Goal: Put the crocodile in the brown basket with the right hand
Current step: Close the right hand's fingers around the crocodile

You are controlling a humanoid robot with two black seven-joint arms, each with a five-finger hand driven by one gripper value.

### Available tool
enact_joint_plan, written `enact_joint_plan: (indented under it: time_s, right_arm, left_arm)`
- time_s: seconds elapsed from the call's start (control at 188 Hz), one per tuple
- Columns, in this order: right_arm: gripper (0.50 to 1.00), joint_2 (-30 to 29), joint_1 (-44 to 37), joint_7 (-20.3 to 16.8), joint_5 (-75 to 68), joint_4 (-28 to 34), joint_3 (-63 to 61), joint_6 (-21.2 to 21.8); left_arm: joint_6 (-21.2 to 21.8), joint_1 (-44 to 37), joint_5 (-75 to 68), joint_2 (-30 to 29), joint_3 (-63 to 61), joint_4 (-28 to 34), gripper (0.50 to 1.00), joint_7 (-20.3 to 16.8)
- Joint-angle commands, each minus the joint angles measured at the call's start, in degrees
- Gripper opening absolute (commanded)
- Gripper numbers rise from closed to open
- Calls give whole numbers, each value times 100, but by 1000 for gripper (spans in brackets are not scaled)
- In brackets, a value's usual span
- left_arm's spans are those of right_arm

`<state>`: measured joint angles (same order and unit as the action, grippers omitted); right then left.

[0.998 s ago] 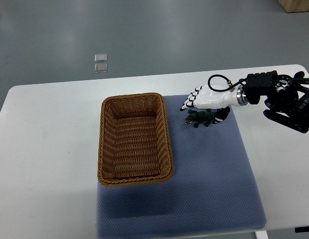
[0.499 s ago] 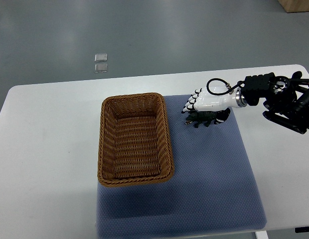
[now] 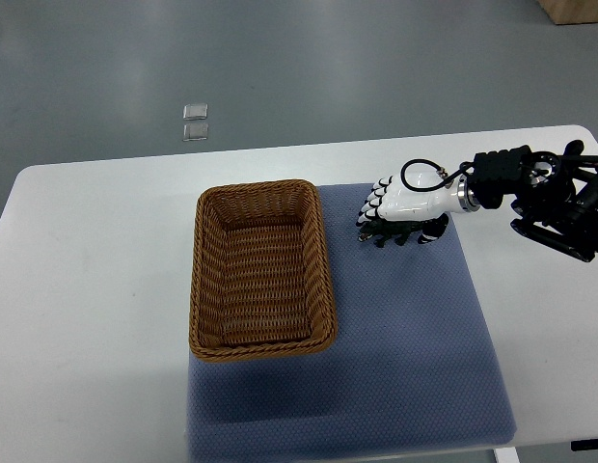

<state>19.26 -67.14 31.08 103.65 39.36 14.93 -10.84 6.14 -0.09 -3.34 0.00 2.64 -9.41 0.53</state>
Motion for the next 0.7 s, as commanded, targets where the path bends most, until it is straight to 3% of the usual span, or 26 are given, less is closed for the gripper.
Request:
enact_joint_plan:
  time_s: [0.0,0.239,0.696]
  right_arm:
    - [891,-10,8,3,6,-16,10,-76]
    - [842,-27,25,3,6,-25,10,-85]
    - [805,-124,34,-6,15,-201,106,-85]
  left_arm:
    - [1,0,9,0,0,0,1000,0]
    - [1,0,9,0,0,0,1000,0]
    - [1,0,0,0,0,0,1000,0]
